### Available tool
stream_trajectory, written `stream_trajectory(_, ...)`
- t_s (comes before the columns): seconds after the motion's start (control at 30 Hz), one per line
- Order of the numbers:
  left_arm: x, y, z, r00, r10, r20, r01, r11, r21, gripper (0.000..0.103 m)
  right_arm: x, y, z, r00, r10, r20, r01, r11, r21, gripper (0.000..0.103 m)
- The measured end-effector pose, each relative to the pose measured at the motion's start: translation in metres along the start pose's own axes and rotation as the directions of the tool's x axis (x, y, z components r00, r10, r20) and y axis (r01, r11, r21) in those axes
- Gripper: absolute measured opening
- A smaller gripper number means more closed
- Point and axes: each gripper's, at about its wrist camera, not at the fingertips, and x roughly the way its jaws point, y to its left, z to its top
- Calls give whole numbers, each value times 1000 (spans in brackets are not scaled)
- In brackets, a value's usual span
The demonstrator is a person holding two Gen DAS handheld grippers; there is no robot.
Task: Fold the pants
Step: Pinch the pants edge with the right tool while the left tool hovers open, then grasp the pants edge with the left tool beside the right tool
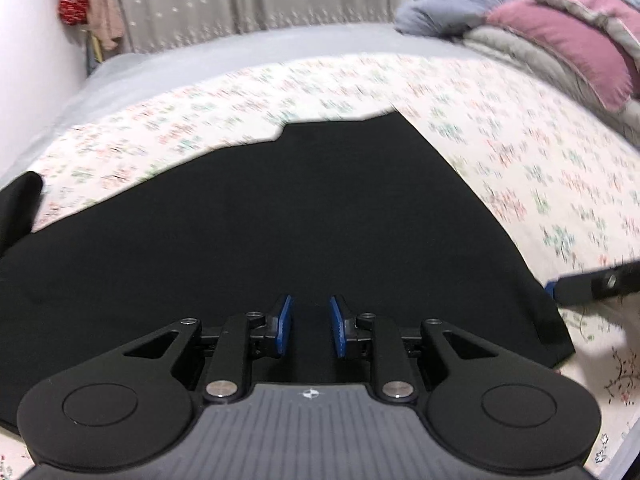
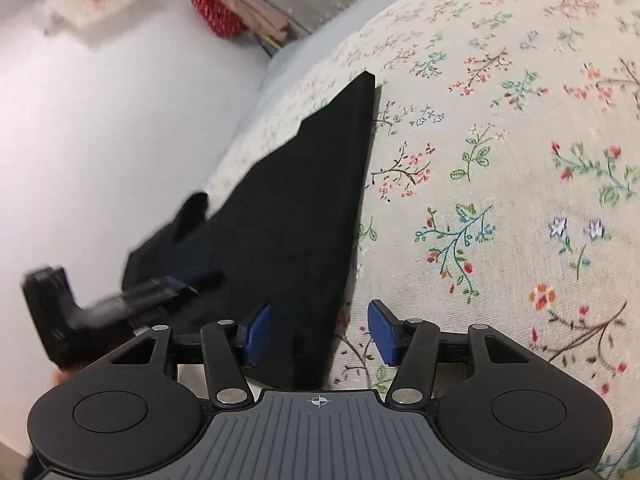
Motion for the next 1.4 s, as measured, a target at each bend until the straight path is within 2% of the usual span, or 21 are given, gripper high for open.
stream_trajectory(0.1,8,1,-2,1000,10,-23,-10,1000,4,30,5,-2,-1,998,61,-19,-60,997,46,53)
stream_trajectory(0.33,8,8,-3,998,-30,-50,26,996,-83,31,12,3,-8,994,108,-18,-106,990,95,53)
stream_trajectory(0.43,11,9,-1,998,-37,-52,32,995,-92,31,12,6,-13,994,111,-11,-109,989,96,53)
stream_trajectory(0.57,13,9,-1,998,-35,-52,30,996,-87,31,13,2,-15,990,140,11,-140,978,153,53)
stream_trajectory(0.77,14,9,-1,998,-35,-52,30,996,-87,31,17,-2,-15,991,118,57,-128,967,221,38)
stream_trajectory(0.83,13,9,-1,998,-36,-53,31,996,-89,31,20,1,-17,994,98,54,-107,974,200,28)
stream_trajectory(0.93,13,9,0,998,-35,-54,30,996,-90,31,26,3,-22,996,86,40,-92,979,184,20)
stream_trajectory(1.07,13,8,1,998,-27,-56,22,996,-82,31,28,-2,-21,995,95,42,-102,970,220,17)
stream_trajectory(1.2,14,10,5,997,-33,-74,26,996,-91,31,28,4,-22,997,64,41,-70,979,189,10)
stream_trajectory(1.27,14,11,9,995,-35,-89,29,997,-74,35,27,8,-22,998,45,44,-51,984,170,9)
stream_trajectory(1.3,14,11,10,995,-25,-92,19,997,-71,40,26,11,-22,998,37,49,-44,987,157,9)
stream_trajectory(1.4,12,15,18,997,-4,-82,-4,996,-91,42,25,18,-24,998,19,67,-28,990,136,8)
